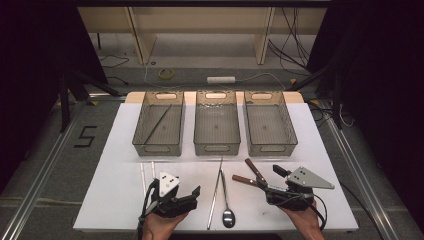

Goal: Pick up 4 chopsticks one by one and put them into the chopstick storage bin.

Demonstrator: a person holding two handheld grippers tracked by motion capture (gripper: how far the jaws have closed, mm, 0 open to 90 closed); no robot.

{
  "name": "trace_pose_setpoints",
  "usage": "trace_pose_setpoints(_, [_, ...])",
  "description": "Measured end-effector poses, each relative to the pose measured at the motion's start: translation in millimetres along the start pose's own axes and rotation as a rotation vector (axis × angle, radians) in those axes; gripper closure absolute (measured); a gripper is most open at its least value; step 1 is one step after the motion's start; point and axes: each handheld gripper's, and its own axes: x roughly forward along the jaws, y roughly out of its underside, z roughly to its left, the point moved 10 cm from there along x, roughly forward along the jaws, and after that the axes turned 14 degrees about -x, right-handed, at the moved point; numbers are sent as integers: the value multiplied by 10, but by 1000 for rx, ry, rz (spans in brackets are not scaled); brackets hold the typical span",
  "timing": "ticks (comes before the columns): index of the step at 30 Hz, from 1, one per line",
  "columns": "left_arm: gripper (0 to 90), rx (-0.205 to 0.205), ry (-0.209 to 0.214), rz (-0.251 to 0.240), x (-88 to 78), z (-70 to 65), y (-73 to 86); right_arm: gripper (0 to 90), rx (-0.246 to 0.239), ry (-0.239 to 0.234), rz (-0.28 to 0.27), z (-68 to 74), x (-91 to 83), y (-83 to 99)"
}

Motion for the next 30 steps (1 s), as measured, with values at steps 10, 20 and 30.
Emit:
trace_pose_setpoints(10, [242, 48, -7, 43, 63, -153, 283, 293, 4, 4, -4, -10, -10, -5])
trace_pose_setpoints(20, [251, 76, 6, 74, 121, -276, 486, 293, -1, 2, -2, -6, -6, -4])
trace_pose_setpoints(30, [284, 88, 12, 110, 202, -381, 645, 293, 0, 1, -1, -7, -2, -2])
